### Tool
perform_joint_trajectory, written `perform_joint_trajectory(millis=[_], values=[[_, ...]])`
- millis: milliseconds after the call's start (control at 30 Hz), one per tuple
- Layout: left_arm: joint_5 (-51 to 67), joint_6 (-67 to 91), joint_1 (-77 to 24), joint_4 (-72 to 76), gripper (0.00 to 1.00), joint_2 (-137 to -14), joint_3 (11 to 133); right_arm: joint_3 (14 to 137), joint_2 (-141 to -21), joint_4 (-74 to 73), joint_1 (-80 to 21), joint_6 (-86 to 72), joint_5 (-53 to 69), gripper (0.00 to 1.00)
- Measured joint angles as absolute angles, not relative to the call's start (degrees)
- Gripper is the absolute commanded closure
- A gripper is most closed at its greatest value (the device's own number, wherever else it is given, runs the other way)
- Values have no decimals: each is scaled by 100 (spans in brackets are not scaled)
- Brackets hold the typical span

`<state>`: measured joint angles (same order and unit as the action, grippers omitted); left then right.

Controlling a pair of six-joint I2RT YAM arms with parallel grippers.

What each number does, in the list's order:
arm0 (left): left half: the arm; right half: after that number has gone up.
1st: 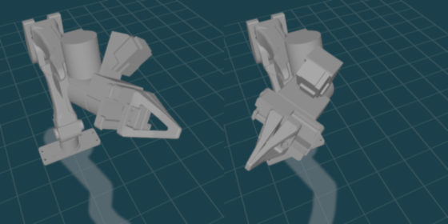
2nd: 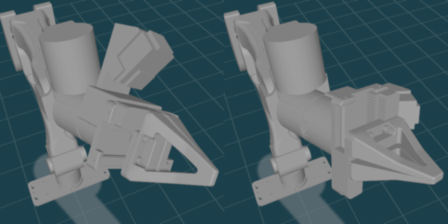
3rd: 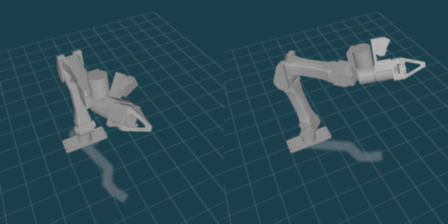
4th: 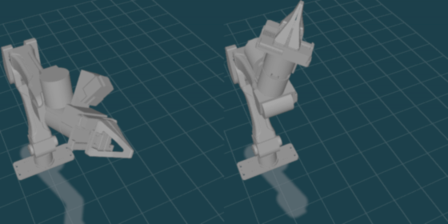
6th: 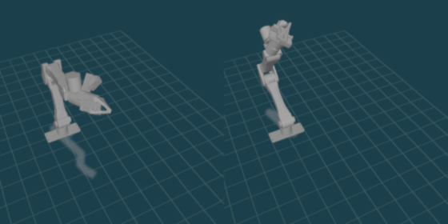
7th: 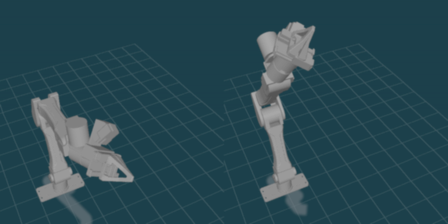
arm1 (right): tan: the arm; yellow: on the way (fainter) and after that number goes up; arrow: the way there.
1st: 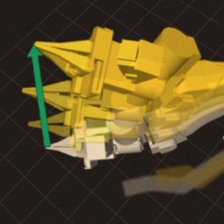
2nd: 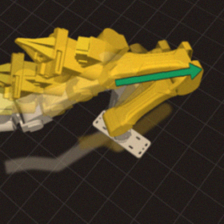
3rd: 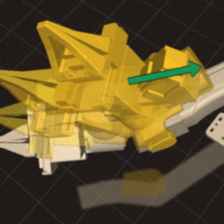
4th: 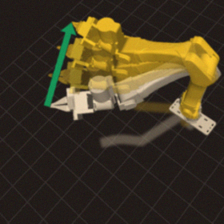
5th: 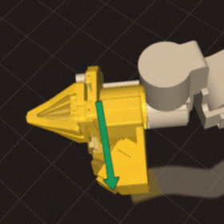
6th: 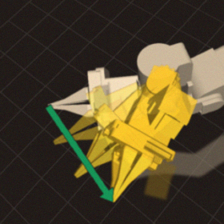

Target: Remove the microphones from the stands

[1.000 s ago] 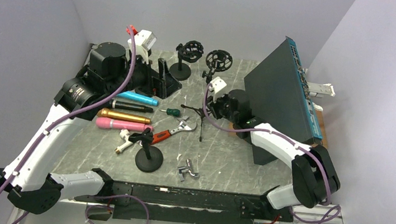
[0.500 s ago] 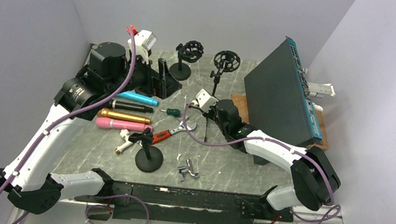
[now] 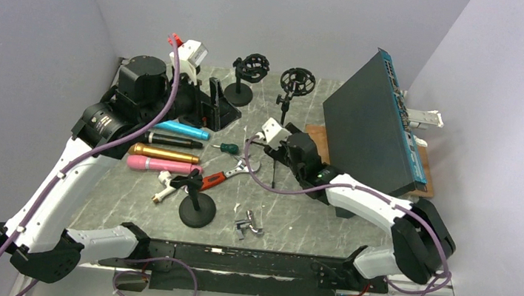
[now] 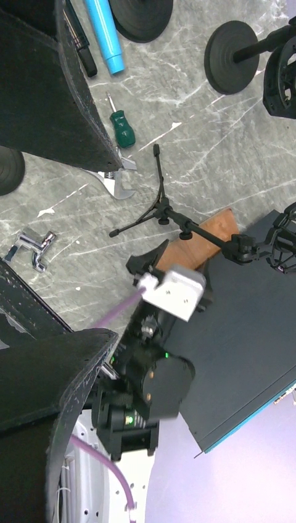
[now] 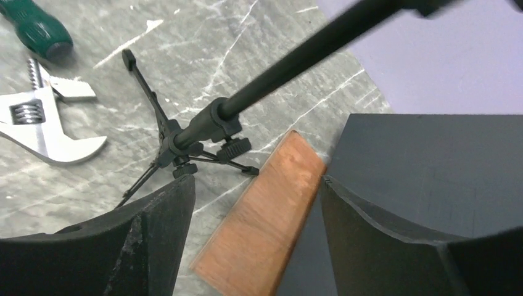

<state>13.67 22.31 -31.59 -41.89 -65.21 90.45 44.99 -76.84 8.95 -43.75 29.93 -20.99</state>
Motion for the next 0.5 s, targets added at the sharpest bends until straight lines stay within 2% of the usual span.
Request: perform_joint_trajectory(millis=[200,367,500], values=[[1404,2228,-3122,-4187,1,-6565,9045,4320,-6759,554,-4189,1920,-1702,18],[1496,2231,-3107,-4187,1,-6676,9045,4191,-6490,325,-3098,550,36,16],[1540,2233,-3103,-4187,1,-6740,9045,4237,-6799,246,-2165,-720,1505,16]])
